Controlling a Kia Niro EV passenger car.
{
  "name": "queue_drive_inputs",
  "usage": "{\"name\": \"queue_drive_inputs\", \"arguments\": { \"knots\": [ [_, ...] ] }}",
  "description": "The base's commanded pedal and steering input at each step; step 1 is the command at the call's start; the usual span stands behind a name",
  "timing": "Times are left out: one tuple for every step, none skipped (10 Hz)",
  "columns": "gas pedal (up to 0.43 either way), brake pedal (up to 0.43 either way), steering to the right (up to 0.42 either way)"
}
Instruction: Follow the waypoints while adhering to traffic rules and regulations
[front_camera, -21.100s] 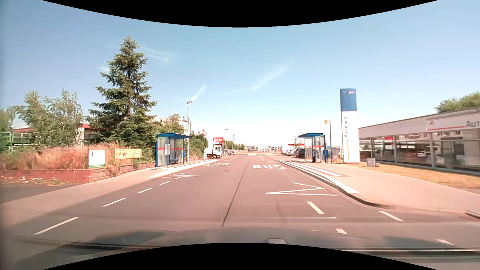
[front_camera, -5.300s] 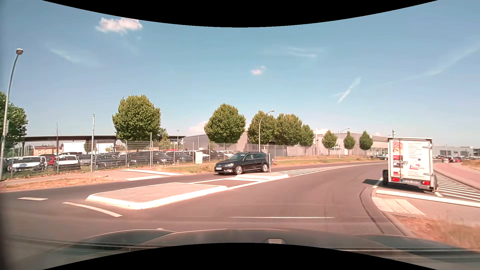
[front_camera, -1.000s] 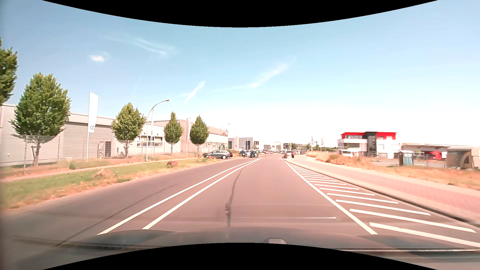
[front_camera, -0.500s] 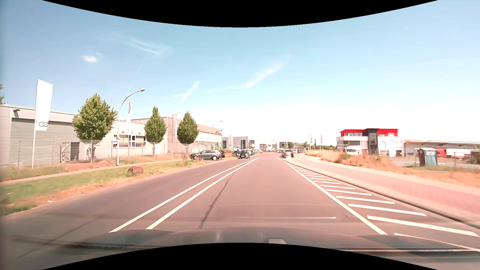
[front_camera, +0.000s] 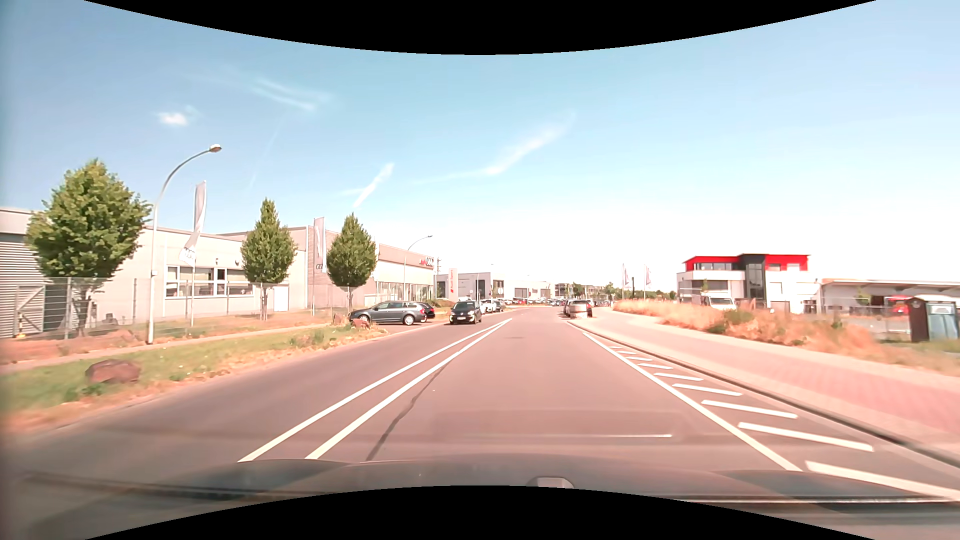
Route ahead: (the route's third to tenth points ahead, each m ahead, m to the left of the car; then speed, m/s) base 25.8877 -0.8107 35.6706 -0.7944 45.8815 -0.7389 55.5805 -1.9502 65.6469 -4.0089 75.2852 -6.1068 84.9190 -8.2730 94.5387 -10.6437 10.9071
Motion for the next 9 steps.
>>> {"name": "queue_drive_inputs", "arguments": {
  "knots": [
    [0.189, 0.0, 0.011],
    [0.177, 0.0, 0.011],
    [0.169, 0.0, 0.011],
    [0.157, 0.0, 0.011],
    [0.15, 0.0, 0.011],
    [0.13, 0.0, 0.011],
    [0.13, 0.0, 0.011],
    [0.13, 0.0, 0.011],
    [0.11, 0.0, 0.011]
  ]
}}
